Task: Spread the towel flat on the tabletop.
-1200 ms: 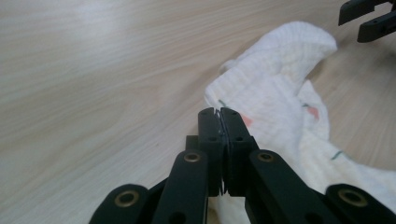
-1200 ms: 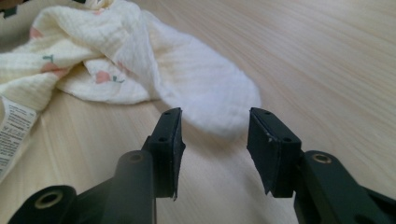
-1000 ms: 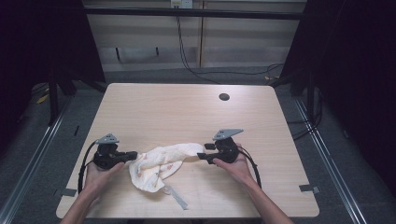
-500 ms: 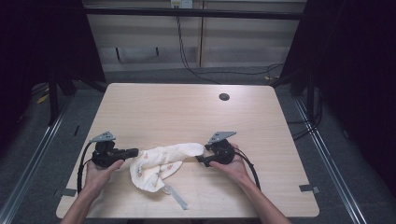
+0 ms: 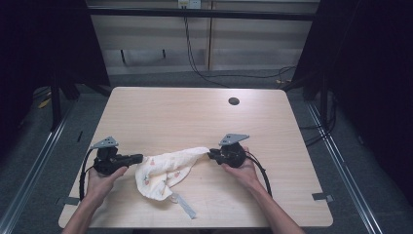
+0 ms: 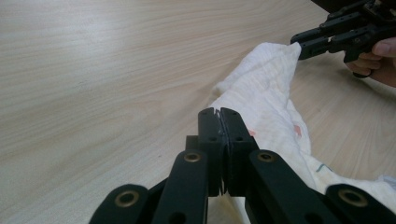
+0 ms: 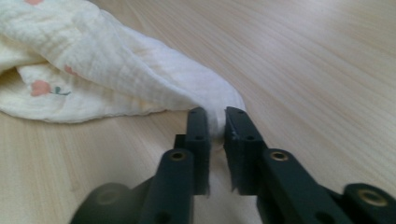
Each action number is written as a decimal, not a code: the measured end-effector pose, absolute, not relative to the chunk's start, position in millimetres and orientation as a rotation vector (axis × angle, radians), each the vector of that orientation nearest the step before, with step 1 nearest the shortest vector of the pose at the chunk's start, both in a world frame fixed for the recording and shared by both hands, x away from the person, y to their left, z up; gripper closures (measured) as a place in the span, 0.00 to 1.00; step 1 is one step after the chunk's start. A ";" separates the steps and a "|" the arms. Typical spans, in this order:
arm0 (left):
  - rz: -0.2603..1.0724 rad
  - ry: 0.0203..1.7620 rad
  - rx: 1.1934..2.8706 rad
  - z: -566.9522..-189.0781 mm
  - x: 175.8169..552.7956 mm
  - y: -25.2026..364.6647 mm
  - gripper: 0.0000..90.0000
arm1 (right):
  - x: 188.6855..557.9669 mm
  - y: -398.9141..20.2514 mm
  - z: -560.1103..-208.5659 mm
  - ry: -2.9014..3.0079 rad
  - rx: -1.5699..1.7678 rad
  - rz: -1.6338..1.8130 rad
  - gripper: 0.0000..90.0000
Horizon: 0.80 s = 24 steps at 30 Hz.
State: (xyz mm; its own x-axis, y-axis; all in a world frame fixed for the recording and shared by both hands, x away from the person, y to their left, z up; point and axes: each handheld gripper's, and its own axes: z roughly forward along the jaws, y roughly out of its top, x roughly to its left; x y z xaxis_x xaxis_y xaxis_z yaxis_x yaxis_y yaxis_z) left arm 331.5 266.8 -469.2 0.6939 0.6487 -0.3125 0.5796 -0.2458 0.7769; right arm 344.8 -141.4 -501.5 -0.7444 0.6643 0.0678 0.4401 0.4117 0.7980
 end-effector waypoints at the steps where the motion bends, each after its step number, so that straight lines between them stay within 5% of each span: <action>1: 0.089 0.950 1.926 -469.0 331.3 266.2 0.98 | 345.2 -143.1 -498.6 2.398 0.960 1.267 0.97; 24: 0.149 0.805 1.907 -427.4 322.2 241.0 0.98 | 326.2 -182.0 -425.0 2.371 0.988 1.423 1.00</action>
State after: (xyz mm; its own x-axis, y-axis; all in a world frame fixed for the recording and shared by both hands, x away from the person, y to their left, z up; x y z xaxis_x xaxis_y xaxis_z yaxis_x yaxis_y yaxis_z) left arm 322.2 241.0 -427.4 0.7689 0.5920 -0.2414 0.4660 -0.2605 0.8455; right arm 326.2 -182.0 -425.0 -0.7551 0.6362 0.1586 0.4391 0.3112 0.8428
